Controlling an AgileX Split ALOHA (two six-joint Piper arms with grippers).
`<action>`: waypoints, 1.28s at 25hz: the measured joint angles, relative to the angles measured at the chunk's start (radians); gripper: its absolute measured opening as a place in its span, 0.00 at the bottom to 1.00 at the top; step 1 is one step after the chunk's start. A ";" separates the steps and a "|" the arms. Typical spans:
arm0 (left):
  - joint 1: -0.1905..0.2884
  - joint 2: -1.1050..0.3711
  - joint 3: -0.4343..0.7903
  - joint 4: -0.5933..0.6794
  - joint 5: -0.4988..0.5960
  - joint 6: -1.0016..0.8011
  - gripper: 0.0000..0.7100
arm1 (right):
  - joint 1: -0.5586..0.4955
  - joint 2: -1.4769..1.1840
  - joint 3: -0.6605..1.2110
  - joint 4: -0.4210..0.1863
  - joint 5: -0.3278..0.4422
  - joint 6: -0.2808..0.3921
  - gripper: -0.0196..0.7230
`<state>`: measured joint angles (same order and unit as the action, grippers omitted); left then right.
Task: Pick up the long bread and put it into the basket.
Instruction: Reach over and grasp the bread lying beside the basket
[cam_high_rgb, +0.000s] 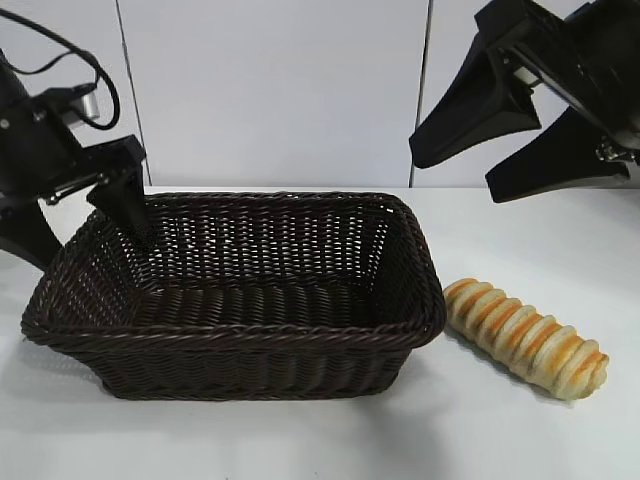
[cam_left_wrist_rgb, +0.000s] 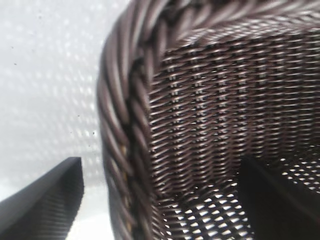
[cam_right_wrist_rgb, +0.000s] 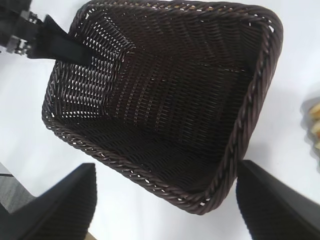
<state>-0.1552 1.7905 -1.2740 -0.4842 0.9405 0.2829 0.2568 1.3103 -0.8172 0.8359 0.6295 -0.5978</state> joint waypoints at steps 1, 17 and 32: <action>0.000 -0.017 0.000 0.001 0.000 0.000 0.88 | 0.000 0.000 0.000 0.000 0.000 0.000 0.78; 0.000 -0.241 0.000 0.039 0.064 0.000 0.88 | 0.000 0.000 0.000 -0.003 0.005 0.000 0.78; 0.000 -0.327 0.239 -0.228 -0.055 0.083 0.88 | 0.000 0.000 0.000 -0.007 0.034 0.000 0.78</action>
<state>-0.1552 1.4633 -1.0347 -0.7125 0.8855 0.3657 0.2568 1.3103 -0.8172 0.8291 0.6631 -0.5978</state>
